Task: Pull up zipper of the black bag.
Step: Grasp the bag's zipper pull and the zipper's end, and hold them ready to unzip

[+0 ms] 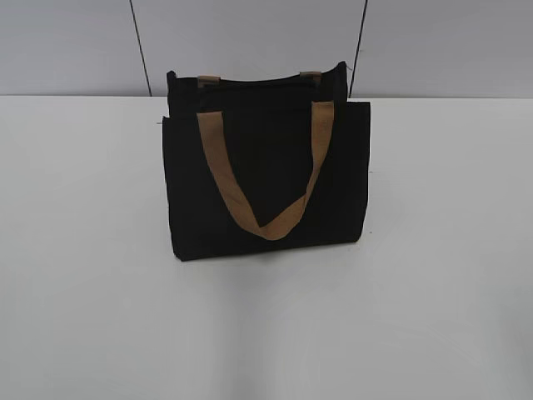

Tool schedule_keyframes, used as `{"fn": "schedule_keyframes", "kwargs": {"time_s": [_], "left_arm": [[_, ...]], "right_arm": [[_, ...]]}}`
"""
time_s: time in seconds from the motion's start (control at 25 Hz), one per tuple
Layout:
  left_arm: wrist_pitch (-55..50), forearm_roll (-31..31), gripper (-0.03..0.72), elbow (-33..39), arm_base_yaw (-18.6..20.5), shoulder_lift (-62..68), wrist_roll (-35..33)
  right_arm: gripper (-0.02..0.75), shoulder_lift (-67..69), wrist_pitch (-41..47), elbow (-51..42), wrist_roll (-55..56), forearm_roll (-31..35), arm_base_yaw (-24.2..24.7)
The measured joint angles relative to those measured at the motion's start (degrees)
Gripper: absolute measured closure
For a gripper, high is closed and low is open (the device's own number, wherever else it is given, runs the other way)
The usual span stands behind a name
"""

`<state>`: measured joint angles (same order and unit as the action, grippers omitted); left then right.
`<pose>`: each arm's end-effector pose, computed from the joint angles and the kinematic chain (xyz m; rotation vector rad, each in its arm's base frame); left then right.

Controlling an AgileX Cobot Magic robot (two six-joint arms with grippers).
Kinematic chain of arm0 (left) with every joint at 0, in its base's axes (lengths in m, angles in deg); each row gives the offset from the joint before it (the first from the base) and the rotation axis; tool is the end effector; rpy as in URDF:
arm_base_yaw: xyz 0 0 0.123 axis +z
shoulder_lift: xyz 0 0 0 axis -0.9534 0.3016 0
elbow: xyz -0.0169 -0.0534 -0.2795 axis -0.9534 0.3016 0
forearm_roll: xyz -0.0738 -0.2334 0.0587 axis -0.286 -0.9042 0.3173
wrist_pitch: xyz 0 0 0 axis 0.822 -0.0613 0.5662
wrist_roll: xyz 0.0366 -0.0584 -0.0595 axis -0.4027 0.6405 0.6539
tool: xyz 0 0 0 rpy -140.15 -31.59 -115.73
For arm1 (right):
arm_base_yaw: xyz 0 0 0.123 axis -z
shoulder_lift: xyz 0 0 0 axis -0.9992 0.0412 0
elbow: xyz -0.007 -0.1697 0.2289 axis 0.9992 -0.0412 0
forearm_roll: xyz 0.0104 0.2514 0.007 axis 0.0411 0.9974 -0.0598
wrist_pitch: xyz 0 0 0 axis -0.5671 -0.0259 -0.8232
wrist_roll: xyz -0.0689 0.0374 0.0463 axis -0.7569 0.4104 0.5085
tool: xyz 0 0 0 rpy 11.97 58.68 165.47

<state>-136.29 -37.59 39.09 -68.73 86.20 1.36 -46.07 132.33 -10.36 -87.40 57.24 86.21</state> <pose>-0.0107 -0.0020 0.2878 -0.1273 2.0020 -0.0183 -0.0040 0.0022 0.2660 -0.1605 2.0950 -0.0256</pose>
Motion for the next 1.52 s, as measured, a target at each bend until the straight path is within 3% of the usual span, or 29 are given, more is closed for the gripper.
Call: {"fn": "schedule_keyframes", "kwargs": {"time_s": [1.04,1.32,1.52], "left_arm": [[0.3,-0.6,0.391,-0.1,-1.1,0.9,0.0],[15.2,-5.0,0.229,-3.4,-1.6,11.3,-6.8],[28.1,-7.4,0.205,-3.4,-1.6,21.9,-8.9]], "right_arm": [[0.204,0.0,0.0,0.0,0.0,0.0,0.0],[0.204,0.0,0.0,0.0,0.0,0.0,0.0],[0.204,0.0,0.0,0.0,0.0,0.0,0.0]]}}
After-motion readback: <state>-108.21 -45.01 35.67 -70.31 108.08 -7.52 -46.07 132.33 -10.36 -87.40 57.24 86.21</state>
